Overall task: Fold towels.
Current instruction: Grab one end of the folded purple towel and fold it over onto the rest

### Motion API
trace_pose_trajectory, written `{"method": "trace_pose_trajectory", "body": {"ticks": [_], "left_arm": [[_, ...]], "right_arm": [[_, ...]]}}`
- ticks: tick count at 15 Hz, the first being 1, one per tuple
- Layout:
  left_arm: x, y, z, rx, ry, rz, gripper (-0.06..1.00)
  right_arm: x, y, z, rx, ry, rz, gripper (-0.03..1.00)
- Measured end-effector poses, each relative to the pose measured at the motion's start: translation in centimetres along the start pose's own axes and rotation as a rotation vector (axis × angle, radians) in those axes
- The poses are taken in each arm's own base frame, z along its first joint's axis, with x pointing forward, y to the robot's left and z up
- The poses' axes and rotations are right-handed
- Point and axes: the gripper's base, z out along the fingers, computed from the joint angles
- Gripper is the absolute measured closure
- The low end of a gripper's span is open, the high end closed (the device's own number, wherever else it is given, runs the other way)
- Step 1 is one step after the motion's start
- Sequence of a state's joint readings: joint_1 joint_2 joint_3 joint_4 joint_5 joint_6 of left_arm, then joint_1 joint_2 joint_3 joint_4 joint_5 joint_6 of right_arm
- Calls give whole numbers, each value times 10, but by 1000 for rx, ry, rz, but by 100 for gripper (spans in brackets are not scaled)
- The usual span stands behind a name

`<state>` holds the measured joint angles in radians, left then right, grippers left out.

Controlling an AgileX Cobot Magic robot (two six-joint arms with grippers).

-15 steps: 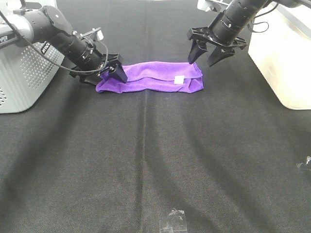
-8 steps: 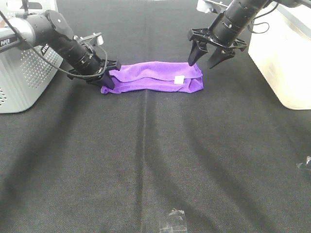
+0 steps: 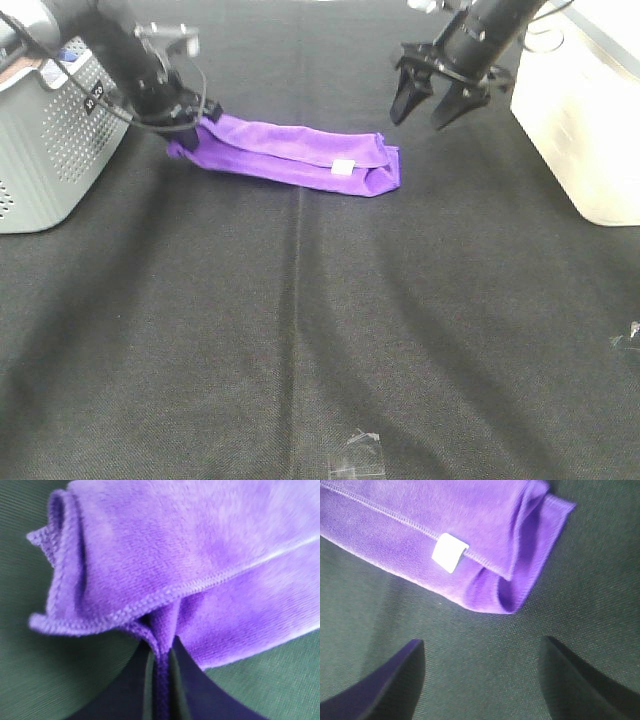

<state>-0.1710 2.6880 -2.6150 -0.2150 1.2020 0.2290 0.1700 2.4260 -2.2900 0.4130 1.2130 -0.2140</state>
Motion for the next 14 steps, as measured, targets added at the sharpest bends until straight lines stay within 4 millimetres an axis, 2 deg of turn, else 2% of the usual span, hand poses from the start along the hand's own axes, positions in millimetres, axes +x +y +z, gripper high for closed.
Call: {"method": "trace_pose_trajectory", "body": {"ticks": [2,3,4,5,8,10,14], "left_arm": [[-6,-4,-9,4,-35,12,92],[-8,-13,-8,31,-45,37,92],[-10,-26,-6,68,-58,77,92],[-16,-51,-2,100,-97,143,92],[-22,-91,9,142,-176,200,92],[-21,-107,24,174,-198,200,92],[-18,-127,42,211,-228,201,92]], "right_arm": [[-2,4,-10,1,-18,-8,32],[-3,6,-14,1,-29,-12,32],[-5,7,-18,2,-38,-16,32],[-6,9,-23,2,-48,-20,32],[-8,17,-42,4,-84,-35,32],[-10,24,-61,6,-120,-50,32],[-13,27,-68,4,-145,-58,32]]}}
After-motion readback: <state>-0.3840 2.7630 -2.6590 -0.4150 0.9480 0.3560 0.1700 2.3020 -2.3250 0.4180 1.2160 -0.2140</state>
